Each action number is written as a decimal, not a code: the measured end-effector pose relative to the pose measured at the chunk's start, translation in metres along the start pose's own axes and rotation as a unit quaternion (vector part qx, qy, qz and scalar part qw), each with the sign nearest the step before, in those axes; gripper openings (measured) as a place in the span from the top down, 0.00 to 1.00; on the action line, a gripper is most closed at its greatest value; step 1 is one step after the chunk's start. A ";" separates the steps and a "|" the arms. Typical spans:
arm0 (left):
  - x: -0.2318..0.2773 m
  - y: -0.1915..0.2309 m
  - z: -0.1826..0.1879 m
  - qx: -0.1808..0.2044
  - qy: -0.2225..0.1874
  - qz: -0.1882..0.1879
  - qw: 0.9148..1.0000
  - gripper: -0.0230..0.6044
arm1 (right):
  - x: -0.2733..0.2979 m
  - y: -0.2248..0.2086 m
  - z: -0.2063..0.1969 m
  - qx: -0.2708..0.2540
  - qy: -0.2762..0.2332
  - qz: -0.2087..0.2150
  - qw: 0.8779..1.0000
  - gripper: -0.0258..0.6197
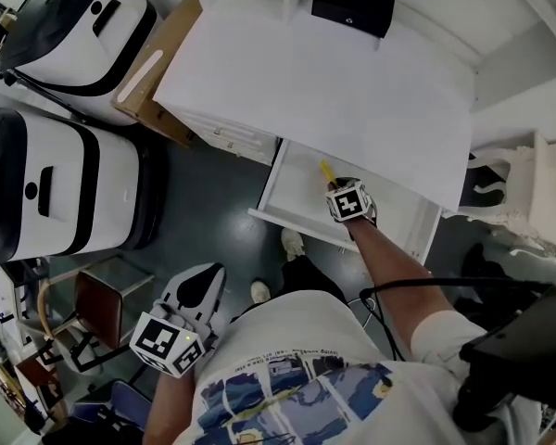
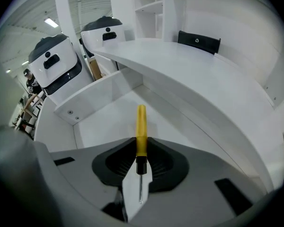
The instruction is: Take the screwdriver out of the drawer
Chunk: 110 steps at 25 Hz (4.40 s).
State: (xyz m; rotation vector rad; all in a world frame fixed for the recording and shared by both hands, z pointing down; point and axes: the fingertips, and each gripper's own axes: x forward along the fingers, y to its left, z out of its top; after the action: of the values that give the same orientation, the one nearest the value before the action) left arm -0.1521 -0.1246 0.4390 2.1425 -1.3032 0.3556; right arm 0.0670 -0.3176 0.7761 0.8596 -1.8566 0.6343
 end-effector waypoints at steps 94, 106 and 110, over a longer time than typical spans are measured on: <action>-0.157 -0.076 -0.123 0.065 -0.047 -0.123 0.989 0.94 | -0.324 0.238 -0.073 -0.040 -0.221 0.032 0.974 0.82; -0.153 -0.078 -0.124 0.066 -0.042 -0.126 0.989 0.94 | -0.321 0.238 -0.075 -0.036 -0.220 0.034 0.974 0.82; -0.151 -0.081 -0.124 0.064 -0.039 -0.127 0.989 0.94 | -0.321 0.236 -0.078 -0.033 -0.218 0.035 0.975 0.82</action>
State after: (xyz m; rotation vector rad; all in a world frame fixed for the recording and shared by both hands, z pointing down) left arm -0.1444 0.0870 0.4307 2.4181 -1.0544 0.2571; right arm 0.0181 -0.0227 0.5012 0.9468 -2.2970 0.4446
